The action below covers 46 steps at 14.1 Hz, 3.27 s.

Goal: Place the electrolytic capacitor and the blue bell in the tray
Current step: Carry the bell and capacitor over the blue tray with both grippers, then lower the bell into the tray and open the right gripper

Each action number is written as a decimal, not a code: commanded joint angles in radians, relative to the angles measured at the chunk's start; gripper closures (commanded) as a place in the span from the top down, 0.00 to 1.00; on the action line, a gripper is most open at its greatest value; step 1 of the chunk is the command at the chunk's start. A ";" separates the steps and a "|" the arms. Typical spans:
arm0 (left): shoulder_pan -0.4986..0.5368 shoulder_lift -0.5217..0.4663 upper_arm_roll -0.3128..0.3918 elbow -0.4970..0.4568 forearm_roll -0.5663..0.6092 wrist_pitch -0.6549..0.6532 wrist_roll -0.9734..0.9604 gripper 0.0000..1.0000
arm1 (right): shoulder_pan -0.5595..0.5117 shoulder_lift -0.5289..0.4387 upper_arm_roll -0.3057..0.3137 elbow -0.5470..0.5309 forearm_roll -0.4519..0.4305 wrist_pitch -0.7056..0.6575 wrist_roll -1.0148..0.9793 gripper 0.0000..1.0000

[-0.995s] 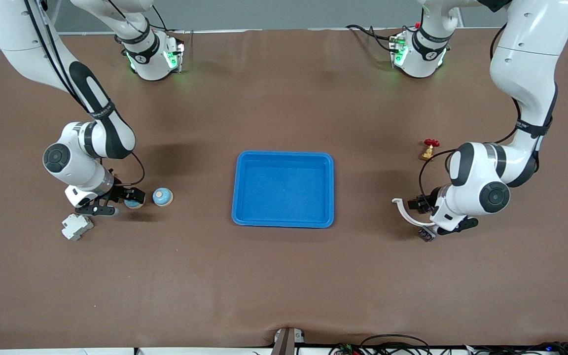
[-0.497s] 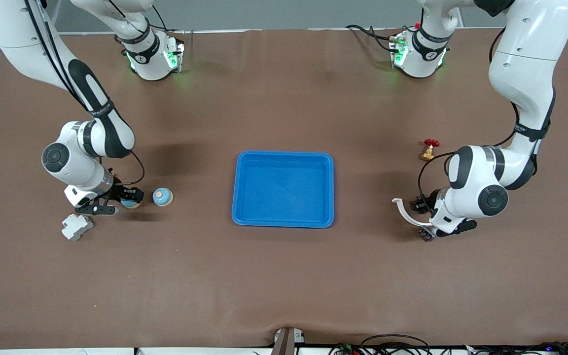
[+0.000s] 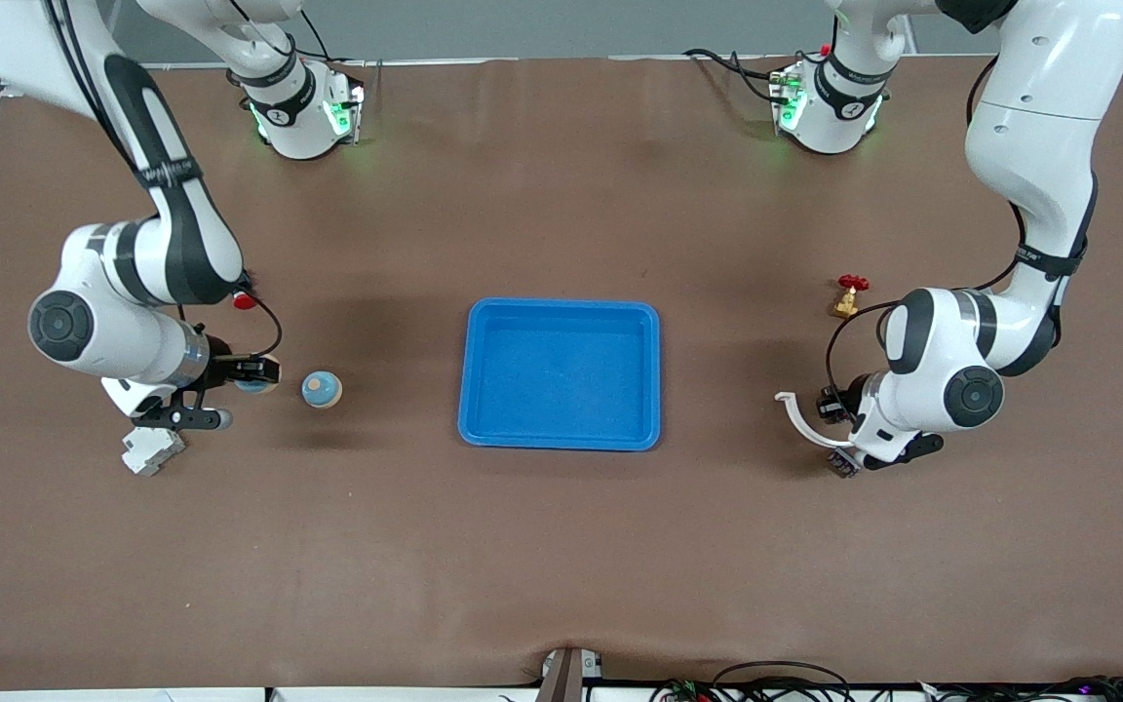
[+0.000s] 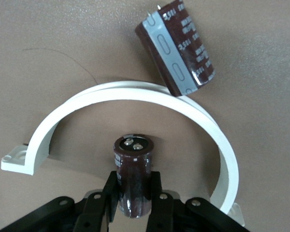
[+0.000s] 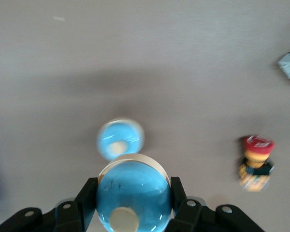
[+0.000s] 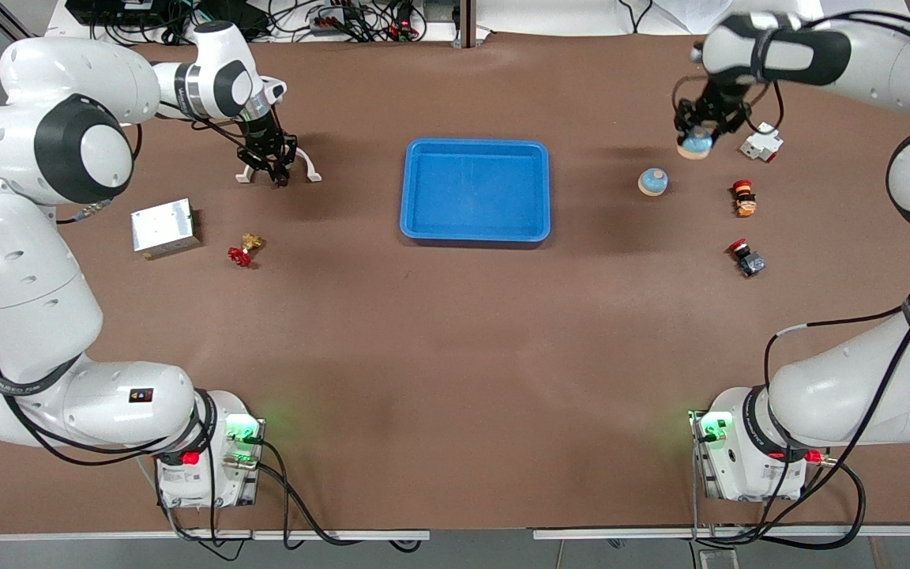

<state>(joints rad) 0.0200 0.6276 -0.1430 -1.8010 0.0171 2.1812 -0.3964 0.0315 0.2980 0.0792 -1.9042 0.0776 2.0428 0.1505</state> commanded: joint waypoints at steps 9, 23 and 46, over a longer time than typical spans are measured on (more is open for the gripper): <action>-0.063 -0.029 -0.015 0.256 0.012 -0.322 -0.197 0.04 | 0.408 0.016 -0.007 -0.013 0.070 0.224 0.622 0.00; -0.474 0.007 -0.026 0.377 -0.058 -0.262 -0.944 0.04 | 0.594 0.260 -0.007 -0.075 0.068 0.669 0.853 0.00; -0.597 -0.043 -0.023 -0.031 -0.023 0.190 -1.092 0.04 | 0.240 0.151 -0.021 -0.062 0.034 0.382 0.060 1.00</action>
<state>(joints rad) -0.5639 0.6047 -0.1770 -1.8065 -0.0238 2.3535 -1.4702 0.2964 0.4598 0.0405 -1.9313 0.1280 2.4061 0.2720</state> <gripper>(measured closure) 0.700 0.000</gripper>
